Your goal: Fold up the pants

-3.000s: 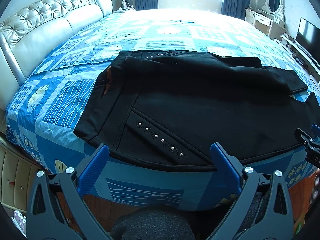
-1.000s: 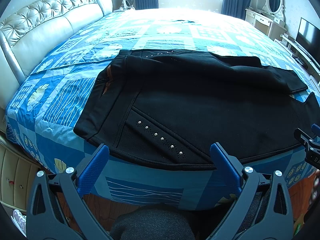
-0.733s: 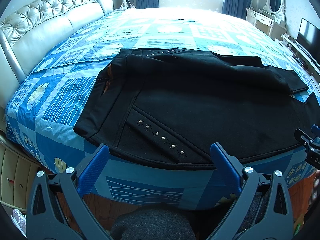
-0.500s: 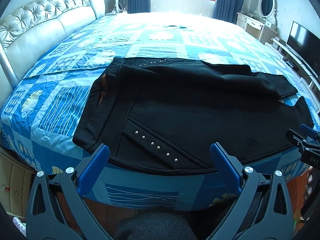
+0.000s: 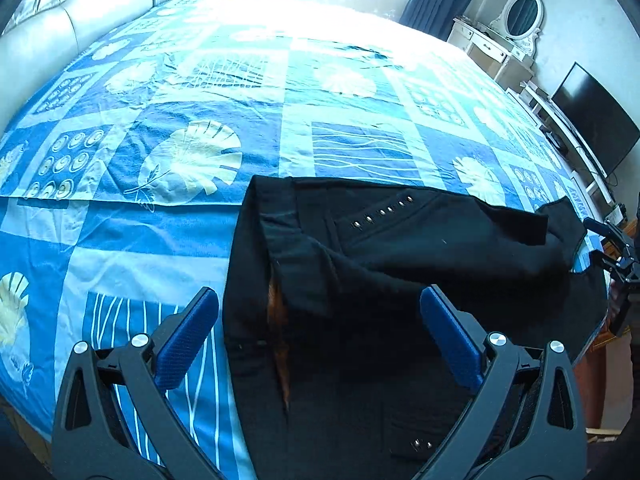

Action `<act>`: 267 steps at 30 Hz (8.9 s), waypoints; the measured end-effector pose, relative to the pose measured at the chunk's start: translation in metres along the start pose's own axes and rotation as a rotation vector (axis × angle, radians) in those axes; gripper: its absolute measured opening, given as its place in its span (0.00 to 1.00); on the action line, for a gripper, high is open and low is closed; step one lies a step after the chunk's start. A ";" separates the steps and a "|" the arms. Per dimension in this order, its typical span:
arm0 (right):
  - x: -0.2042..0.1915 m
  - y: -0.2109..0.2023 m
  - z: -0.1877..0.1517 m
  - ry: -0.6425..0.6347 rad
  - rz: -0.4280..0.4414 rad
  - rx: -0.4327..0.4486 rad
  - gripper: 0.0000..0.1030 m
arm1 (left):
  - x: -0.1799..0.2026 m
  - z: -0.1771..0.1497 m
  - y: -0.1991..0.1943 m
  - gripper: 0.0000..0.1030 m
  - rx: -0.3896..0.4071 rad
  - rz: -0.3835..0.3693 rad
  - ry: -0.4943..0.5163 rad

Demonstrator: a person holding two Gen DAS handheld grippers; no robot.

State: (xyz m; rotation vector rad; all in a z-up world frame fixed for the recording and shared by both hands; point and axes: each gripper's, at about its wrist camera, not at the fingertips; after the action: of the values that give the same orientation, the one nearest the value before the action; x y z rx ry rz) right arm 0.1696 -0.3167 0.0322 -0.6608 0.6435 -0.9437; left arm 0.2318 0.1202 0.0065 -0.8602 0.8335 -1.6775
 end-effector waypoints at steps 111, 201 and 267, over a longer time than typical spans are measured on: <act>-0.039 -0.037 -0.243 0.995 0.195 0.238 0.09 | -0.028 -0.198 -0.035 0.11 -0.043 -0.093 -0.507; 0.245 0.023 -0.043 0.848 -0.607 -0.128 0.47 | 0.062 -0.153 -0.009 0.98 0.082 0.252 -0.299; 0.293 -0.243 -0.307 0.882 -0.402 0.220 0.10 | 0.078 -0.158 -0.004 0.98 0.097 0.342 -0.285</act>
State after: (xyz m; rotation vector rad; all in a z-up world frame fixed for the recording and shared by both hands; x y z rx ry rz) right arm -0.0542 -0.7455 -0.0402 -0.1404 1.1808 -1.6790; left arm 0.0784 0.0642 -0.0587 -0.8147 0.6550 -1.2515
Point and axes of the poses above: each gripper's, at about its wrist camera, not at the fingertips, and y roughly the way its jaws point, x to its right, z to its top, and after that the axes turned 7 degrees about z, right-handed
